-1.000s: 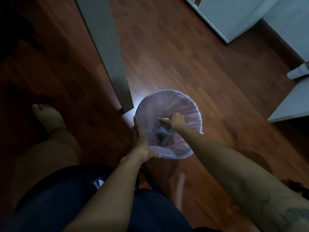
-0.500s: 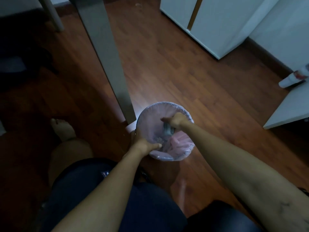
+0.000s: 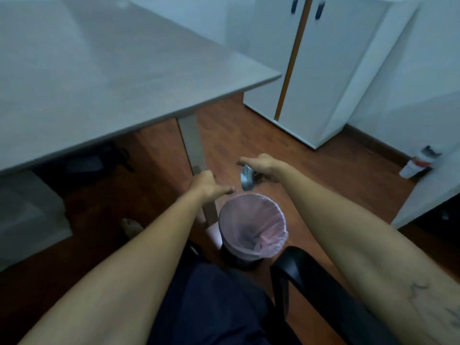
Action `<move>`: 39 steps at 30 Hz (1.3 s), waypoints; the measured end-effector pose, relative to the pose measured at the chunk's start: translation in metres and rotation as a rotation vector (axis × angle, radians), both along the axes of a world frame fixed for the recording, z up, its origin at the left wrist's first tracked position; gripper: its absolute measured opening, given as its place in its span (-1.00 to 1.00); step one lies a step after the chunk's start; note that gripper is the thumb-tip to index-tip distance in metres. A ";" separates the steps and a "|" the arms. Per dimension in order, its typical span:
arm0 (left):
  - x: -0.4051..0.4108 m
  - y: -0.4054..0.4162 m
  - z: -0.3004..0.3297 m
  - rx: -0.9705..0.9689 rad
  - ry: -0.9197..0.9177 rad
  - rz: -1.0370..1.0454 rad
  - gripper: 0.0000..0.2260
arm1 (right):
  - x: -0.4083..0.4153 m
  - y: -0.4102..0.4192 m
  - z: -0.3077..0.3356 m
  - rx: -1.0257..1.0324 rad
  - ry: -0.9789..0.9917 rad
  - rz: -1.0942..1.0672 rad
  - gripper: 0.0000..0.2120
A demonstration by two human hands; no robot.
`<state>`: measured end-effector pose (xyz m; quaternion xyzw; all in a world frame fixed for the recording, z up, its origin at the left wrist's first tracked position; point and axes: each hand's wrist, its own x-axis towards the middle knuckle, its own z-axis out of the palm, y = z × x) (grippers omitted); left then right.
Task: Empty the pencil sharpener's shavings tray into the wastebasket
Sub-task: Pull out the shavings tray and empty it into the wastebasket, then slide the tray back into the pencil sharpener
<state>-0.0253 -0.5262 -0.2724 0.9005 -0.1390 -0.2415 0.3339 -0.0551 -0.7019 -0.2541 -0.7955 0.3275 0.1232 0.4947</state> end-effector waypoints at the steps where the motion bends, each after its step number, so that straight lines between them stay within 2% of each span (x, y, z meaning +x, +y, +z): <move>1: -0.001 0.008 0.019 -0.009 -0.012 -0.016 -0.26 | -0.002 0.006 0.021 0.022 -0.024 0.022 -0.57; 5: 0.003 0.047 0.089 -0.042 -0.104 -0.059 -0.33 | 0.002 0.028 0.095 0.114 -0.075 0.168 -0.67; 8: 0.002 0.085 0.140 -0.169 -0.105 -0.069 -0.47 | 0.013 0.054 0.148 0.178 -0.133 0.295 -0.72; 12: 0.001 0.139 0.191 -0.253 -0.088 -0.026 -0.66 | 0.029 0.100 0.208 0.225 -0.232 0.399 -0.66; 17: 0.013 0.219 0.234 -0.252 -0.148 0.093 -0.58 | 0.063 0.163 0.249 0.250 -0.335 0.499 -0.63; 20: 0.028 0.260 0.245 -0.208 -0.260 0.241 -0.66 | 0.088 0.202 0.254 0.272 -0.389 0.506 -0.61; 24: 0.048 0.315 0.241 -0.100 -0.646 0.570 -0.71 | 0.123 0.256 0.236 0.349 -0.441 0.505 -0.43; 27: 0.056 0.342 0.228 -0.096 -0.829 0.753 -0.68 | 0.143 0.285 0.217 0.395 -0.466 0.505 -0.46; 29: 0.065 0.354 0.215 -0.057 -0.906 0.810 -0.59 | 0.153 0.302 0.206 0.444 -0.477 0.481 -0.53; 33: 0.082 0.366 0.193 -0.050 -0.837 0.879 -0.33 | 0.170 0.325 0.186 0.619 -0.462 0.457 -0.79; 35: 0.090 0.367 0.181 -0.113 -0.774 0.882 -0.25 | 0.177 0.332 0.178 0.667 -0.448 0.460 -0.82; 37: 0.098 0.367 0.172 -0.196 -0.731 0.896 -0.24 | 0.184 0.338 0.173 0.696 -0.443 0.460 -0.82; 39: 0.103 0.365 0.168 -0.259 -0.717 0.924 -0.33 | 0.189 0.343 0.172 0.731 -0.441 0.437 -0.80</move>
